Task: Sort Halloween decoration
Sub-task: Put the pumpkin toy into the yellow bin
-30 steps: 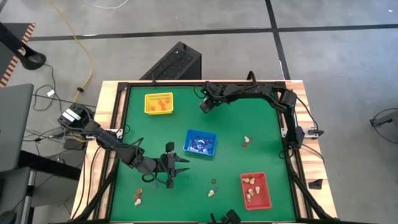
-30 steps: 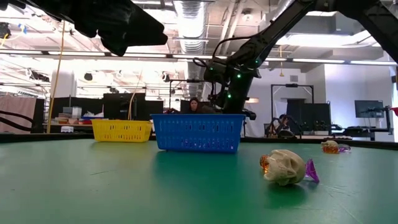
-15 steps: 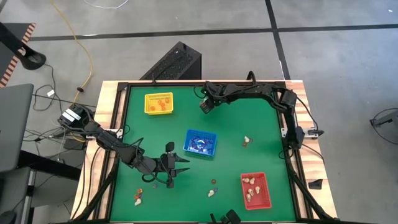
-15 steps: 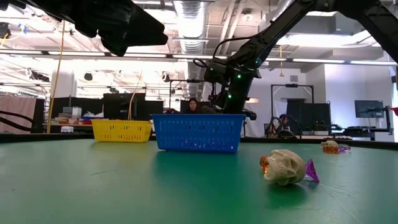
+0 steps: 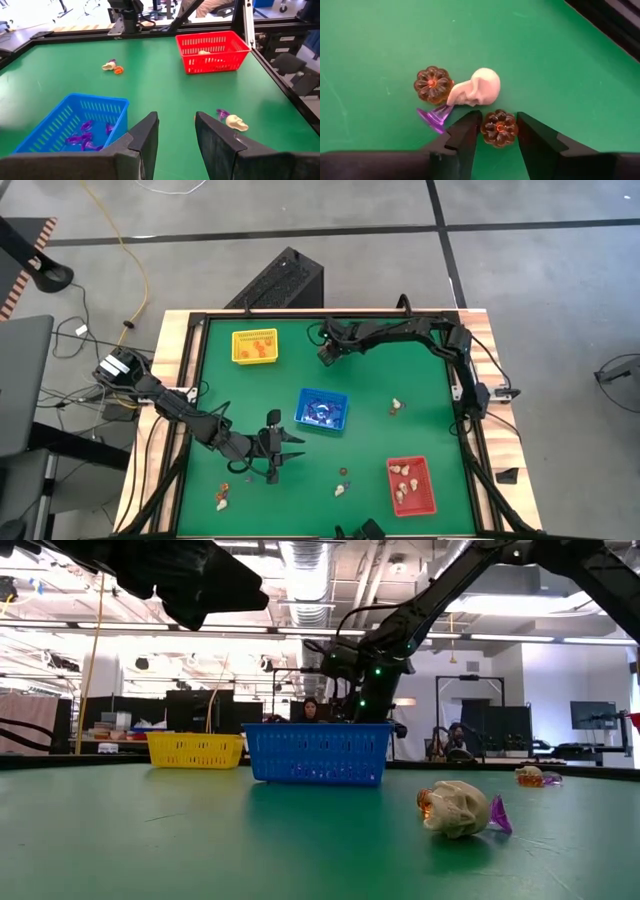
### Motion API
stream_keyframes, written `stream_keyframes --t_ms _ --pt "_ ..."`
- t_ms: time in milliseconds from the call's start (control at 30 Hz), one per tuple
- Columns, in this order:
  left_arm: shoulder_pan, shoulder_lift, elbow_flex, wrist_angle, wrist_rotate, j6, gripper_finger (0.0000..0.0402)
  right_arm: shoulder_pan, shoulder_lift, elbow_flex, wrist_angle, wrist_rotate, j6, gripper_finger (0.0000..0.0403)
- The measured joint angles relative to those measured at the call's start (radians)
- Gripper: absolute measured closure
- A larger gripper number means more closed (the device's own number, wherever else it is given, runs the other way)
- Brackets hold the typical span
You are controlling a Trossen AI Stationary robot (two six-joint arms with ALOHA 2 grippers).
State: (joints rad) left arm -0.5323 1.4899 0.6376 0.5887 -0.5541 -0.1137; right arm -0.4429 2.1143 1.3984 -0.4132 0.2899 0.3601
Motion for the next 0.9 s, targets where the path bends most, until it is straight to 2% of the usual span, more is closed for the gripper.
stream_keyframes --t_ms 200,367,533,633,733,900 --pt "0.0 0.0 0.0 -0.002 0.0 0.016 0.0281 0.007 -0.053 -0.004 -0.043 -0.027 0.006 0.0271" --pt "0.0 -0.003 0.0 -0.008 0.0 0.023 0.0281 0.029 -0.143 -0.01 -0.083 -0.1 -0.003 0.0269" --pt "-0.013 -0.072 0.0 -0.13 -0.034 -0.027 0.0281 0.076 -0.266 -0.006 -0.111 -0.143 -0.011 0.0267" --pt "-0.039 -0.141 0.0 -0.26 -0.112 -0.102 0.0281 0.132 -0.337 -0.014 -0.1 -0.16 -0.018 0.0267" --pt "-0.081 -0.204 0.001 -0.397 -0.249 -0.186 0.0281 0.2 -0.386 -0.015 -0.038 -0.165 -0.03 0.0267" --pt "-0.151 -0.266 0.0 -0.561 -0.487 -0.329 0.0281 0.274 -0.353 -0.016 0.171 -0.168 -0.031 0.0267"
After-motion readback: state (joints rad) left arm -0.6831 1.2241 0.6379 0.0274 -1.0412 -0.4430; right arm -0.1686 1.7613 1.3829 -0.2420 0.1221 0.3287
